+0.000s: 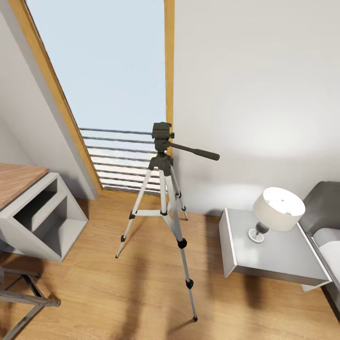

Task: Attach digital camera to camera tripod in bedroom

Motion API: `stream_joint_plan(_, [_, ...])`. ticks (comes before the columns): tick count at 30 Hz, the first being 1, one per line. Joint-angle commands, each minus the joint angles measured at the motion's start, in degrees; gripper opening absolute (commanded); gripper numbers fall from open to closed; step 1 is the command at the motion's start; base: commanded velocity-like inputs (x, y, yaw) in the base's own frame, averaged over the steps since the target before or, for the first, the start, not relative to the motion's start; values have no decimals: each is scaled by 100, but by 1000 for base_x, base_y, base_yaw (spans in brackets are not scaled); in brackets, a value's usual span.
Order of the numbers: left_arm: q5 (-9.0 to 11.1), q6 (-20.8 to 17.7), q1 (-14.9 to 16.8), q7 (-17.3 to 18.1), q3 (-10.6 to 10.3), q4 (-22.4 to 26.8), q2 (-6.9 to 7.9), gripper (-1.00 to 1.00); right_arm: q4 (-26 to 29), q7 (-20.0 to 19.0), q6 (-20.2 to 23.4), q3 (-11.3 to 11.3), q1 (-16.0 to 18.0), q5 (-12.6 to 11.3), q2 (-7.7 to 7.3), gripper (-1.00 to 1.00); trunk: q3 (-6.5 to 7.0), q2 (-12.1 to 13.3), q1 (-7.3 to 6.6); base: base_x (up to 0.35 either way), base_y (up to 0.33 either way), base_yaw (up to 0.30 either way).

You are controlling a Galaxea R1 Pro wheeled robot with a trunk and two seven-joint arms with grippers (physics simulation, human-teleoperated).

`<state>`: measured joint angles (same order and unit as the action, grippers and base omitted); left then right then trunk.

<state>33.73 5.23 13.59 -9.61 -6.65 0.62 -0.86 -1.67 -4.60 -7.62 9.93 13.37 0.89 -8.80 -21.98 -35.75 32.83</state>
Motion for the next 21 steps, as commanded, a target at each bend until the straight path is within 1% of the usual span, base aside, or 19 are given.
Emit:
stream_joint_plan(1, [37, 13, 1, -15, -47, -1, -2, -100, -18, -14, -36, 18, 8, 8, -1, 100, -7, -6, 1, 0, 0, 0])
stream_joint_plan(10, [42, 13, 1, -15, -48, -1, -3, -100, -18, -14, -25, 24, 8, 9, -6, 100, -7, -6, 1, 0, 0, 0])
stream_joint_plan(21, [102, 9, 1, -17, -3, 14, -35, -100, -18, -16, -24, 19, 8, 12, 3, 100, -7, -6, 1, 0, 0, 0])
